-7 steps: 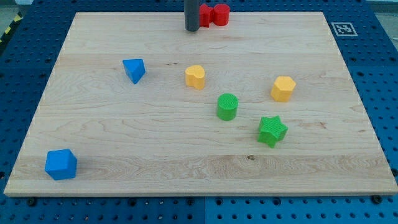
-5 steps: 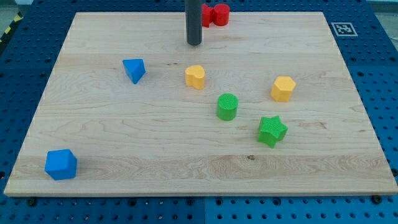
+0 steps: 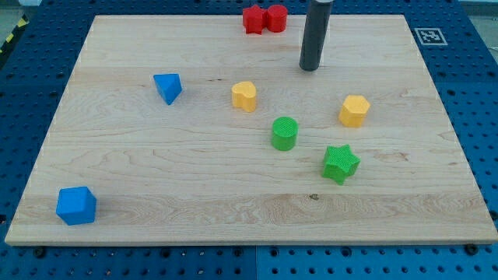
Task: Keep yellow hexagon at the bottom of red star
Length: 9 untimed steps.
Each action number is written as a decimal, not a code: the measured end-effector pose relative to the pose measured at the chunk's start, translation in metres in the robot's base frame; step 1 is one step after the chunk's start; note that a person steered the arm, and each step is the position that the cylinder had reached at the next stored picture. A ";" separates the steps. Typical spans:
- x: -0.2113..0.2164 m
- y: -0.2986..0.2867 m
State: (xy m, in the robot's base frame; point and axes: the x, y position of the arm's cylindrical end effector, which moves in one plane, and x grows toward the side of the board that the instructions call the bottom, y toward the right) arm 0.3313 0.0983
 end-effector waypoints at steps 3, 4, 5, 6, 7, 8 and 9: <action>0.016 0.048; 0.016 0.049; 0.021 0.077; 0.066 0.088; 0.084 0.090; 0.084 0.090; 0.113 0.090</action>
State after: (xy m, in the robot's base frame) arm 0.4448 0.1882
